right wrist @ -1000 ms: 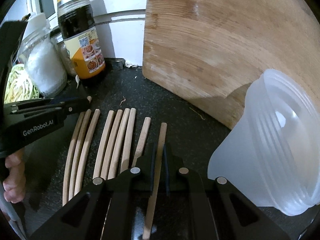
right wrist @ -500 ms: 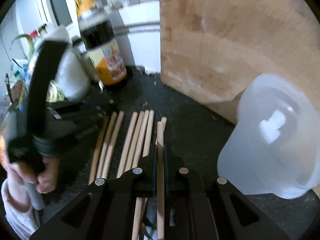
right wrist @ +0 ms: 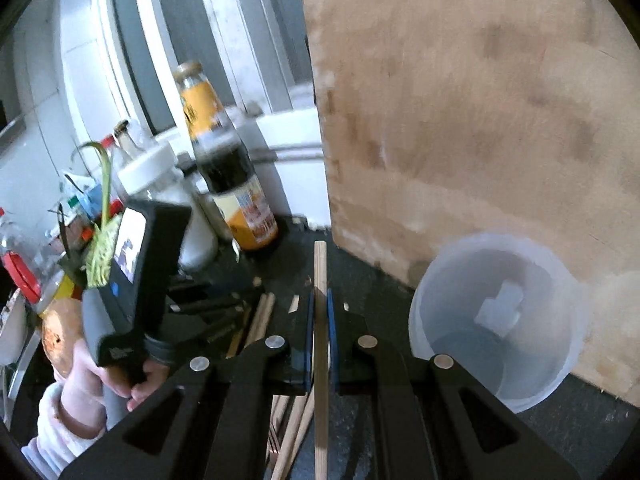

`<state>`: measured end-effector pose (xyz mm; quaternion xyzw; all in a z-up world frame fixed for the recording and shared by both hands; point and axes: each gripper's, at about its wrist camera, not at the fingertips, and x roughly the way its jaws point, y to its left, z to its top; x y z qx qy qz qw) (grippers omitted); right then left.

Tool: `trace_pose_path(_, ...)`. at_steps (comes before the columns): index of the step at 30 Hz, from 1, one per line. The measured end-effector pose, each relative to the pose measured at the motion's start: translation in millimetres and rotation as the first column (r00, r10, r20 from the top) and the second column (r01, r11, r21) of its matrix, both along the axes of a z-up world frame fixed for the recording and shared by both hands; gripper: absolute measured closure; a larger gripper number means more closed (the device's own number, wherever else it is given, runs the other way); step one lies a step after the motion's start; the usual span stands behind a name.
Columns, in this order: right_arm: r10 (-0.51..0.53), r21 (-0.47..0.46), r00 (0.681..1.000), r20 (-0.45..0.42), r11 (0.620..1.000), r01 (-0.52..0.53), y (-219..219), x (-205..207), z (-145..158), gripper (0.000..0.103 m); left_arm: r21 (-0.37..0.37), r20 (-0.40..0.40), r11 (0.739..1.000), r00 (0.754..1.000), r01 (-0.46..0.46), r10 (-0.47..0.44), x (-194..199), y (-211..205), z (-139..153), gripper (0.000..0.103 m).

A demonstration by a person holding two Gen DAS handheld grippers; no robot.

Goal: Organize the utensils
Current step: 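Lift the chopstick with the right tool and carry it over the clear cup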

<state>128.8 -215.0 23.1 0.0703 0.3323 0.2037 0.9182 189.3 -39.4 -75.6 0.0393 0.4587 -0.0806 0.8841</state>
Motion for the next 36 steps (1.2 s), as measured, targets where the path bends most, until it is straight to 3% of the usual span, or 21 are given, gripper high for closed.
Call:
trace_pose_path(3,-0.003,0.037,0.998,0.060,0.999,0.000,-7,-10,11,0.095,-0.027,0.022,0.999,0.999,0.036,-0.035,-3,-3,6,0.097)
trace_pose_path(12,-0.061,0.122,0.976,0.209,0.992,0.036,-26,-35,41,0.095,-0.116,0.246,0.988,0.966,0.106,-0.075,-32,1,54,0.097)
trace_pose_path(20,-0.100,0.210,0.930,0.353,0.977,0.026,-52,-62,66,0.095,-0.187,0.481,0.950,0.866,0.250,-0.133,-71,7,97,0.097)
trace_pose_path(25,-0.140,0.257,0.862,0.487,0.966,0.012,-71,-93,86,0.095,-0.205,0.613,0.900,0.768,0.385,-0.188,-102,9,127,0.097)
trace_pose_path(31,-0.231,0.308,0.793,0.564,0.950,0.057,-97,-113,103,0.095,-0.199,0.692,0.856,0.687,0.476,-0.221,-133,-29,188,0.097)
trace_pose_path(36,-0.339,0.382,0.747,0.573,0.916,0.123,-122,-112,106,0.095,-0.173,0.740,0.843,0.632,0.509,-0.230,-135,-74,234,0.097)
